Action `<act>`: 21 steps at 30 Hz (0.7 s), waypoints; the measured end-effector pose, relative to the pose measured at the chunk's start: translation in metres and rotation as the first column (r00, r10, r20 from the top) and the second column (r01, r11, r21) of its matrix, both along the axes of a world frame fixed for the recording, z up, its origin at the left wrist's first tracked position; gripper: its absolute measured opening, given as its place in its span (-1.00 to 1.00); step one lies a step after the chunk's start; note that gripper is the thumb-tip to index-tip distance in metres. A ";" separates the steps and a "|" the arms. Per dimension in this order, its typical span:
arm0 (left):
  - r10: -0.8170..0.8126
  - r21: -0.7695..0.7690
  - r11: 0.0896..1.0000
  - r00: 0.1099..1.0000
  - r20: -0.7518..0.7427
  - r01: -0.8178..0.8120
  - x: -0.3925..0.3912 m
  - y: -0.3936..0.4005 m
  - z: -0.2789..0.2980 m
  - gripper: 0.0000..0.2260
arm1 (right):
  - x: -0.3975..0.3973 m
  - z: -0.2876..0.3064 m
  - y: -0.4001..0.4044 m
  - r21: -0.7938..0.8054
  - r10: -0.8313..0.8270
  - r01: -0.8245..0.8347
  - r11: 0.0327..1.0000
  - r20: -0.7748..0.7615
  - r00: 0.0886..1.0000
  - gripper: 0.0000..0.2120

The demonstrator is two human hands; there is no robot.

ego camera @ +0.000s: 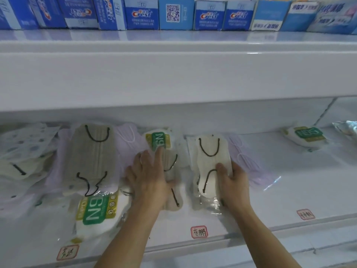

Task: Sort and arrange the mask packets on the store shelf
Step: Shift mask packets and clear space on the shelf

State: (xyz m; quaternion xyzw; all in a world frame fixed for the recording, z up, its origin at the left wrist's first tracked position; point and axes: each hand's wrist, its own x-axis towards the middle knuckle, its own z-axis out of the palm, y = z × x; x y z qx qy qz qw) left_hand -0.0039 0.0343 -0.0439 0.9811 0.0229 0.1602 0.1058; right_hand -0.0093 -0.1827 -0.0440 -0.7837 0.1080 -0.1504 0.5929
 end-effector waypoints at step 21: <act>-0.071 -0.255 0.967 0.972 -0.225 0.012 -0.003 -0.119 0.008 -0.60 | 0.069 0.022 -0.111 -0.627 -0.067 -0.025 0.778 -0.123 0.990 -0.49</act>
